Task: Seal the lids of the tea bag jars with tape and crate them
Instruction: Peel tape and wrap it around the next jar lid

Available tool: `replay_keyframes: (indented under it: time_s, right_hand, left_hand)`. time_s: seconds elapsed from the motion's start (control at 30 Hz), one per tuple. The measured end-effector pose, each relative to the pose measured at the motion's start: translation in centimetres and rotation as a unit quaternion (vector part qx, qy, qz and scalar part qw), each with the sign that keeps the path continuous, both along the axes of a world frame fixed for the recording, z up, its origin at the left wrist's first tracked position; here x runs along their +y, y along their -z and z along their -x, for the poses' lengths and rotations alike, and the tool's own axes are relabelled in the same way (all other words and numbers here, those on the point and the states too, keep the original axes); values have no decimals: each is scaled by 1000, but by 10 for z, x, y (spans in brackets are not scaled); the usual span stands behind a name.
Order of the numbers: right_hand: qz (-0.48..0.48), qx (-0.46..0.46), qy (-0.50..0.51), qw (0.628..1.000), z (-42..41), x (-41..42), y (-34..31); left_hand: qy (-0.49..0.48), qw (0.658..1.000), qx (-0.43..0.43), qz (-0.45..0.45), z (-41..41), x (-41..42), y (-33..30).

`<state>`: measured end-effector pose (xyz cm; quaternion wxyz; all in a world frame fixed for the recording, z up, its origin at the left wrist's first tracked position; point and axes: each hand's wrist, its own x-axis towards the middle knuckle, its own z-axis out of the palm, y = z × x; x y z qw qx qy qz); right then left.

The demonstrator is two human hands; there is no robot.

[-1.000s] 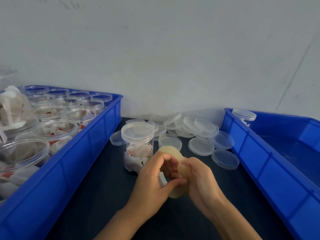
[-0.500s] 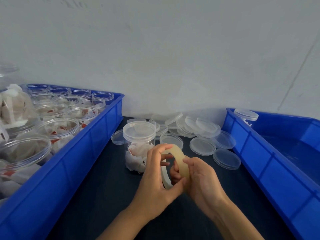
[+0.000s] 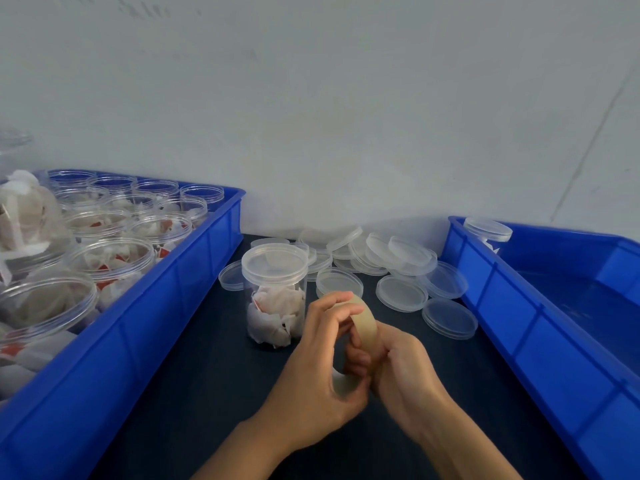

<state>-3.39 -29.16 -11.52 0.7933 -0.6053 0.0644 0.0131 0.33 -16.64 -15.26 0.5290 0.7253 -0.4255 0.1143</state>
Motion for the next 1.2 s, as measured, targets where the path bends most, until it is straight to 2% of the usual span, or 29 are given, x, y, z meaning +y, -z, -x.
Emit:
replay_keyframes:
  time_s: [0.13,0.33,0.63,1.07,1.2]
  right_hand:
    - [-16,-5,-33,999,1,-1,-4]
    - [7,19,-16,1000,-1,-1,0]
    - [-13,-34,-20,999,-1,2,3]
    - [-15,-16,-47,999,-2,-1,3]
    - [4,-37,-75,996,-2,0,2]
  left_hand:
    - [-6,1000,6,1,-1,2,0]
    - [-9,1000,-11,-10,-1,2,0]
    - [-1,1000,-16,-5,-3,3,0]
    - [2,999,-29,-15,-3,4,0]
    - [-17,999,-27,-8,-5,7,1]
